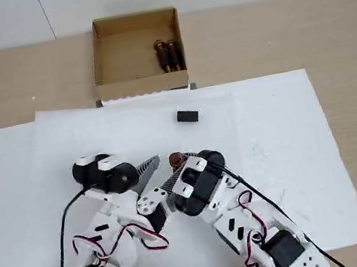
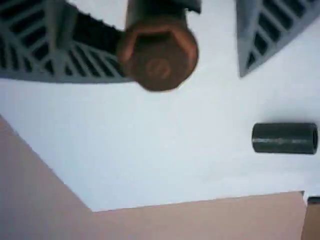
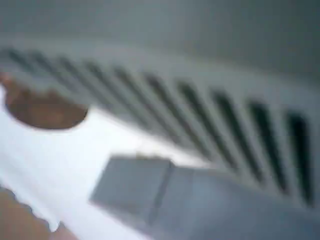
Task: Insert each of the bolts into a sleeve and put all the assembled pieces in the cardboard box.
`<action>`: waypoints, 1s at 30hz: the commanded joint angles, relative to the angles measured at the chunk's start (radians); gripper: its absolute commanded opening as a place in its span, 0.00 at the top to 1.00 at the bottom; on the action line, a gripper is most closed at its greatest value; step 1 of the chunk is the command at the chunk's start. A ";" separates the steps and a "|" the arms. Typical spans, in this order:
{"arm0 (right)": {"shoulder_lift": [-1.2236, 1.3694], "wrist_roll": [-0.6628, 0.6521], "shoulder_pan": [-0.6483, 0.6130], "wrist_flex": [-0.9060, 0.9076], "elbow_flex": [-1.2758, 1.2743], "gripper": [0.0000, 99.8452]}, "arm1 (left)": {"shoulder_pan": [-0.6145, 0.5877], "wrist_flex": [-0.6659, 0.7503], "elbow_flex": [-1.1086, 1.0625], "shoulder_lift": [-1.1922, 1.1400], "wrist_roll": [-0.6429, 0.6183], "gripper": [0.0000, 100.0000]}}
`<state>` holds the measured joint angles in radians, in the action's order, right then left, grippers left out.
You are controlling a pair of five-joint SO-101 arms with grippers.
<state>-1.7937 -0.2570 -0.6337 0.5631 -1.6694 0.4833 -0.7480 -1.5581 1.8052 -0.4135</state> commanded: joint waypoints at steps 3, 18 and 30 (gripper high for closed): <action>-0.018 0.002 0.005 -0.027 -0.014 1.00 | -0.075 -0.052 0.130 0.006 0.028 0.81; -0.016 0.003 0.173 -0.025 -0.014 1.00 | -0.459 -0.192 0.076 0.008 0.261 0.99; -0.007 0.186 0.326 0.259 0.150 1.00 | -0.502 -0.302 0.018 0.006 0.302 0.99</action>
<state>-1.7952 -0.1128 -0.3191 0.7319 -1.6295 -0.0184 -1.0487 -1.5382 1.8052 -0.1189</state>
